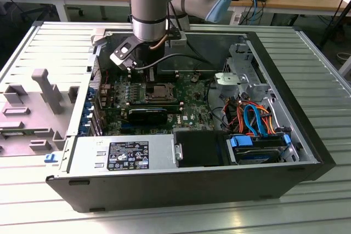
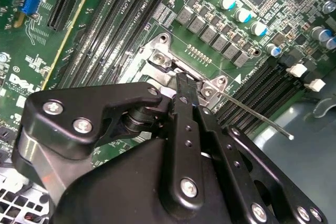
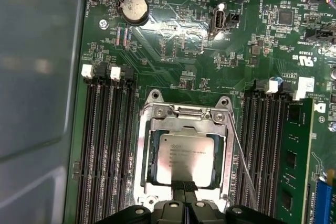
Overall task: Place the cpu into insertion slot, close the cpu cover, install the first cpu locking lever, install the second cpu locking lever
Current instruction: 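Close the cpu cover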
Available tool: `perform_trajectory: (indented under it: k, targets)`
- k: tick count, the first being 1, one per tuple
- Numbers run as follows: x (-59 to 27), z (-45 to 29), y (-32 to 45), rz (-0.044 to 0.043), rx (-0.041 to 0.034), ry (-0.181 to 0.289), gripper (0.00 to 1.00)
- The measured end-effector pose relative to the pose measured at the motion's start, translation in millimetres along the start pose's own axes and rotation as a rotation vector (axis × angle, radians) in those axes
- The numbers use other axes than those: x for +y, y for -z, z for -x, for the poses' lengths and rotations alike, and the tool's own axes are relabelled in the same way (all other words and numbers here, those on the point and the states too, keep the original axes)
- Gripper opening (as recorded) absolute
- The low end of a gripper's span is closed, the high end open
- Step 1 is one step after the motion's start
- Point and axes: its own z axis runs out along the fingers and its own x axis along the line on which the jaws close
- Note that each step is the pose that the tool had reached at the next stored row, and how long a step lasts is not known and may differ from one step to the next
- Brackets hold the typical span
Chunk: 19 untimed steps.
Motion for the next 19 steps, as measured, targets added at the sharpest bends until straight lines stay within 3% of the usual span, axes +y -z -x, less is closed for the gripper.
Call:
perform_trajectory:
  k: [5, 8, 10, 15, 19]
  targets:
    - [0.9, -0.3, 0.7, 0.0026, 0.0024, 0.0, 0.11]
    - [0.4, 0.6, 12.2, 0.0007, 0.0006, 0.0, 0.11]
    - [2.1, 0.7, 14.0, 0.0004, 0.0008, 0.001, 0.11]
    - [21.0, 2.7, 14.3, -0.0135, 0.0023, 0.001, 0.11]
    - [24.9, 3.1, 16.2, -0.0152, 0.0029, 0.003, 0.11]
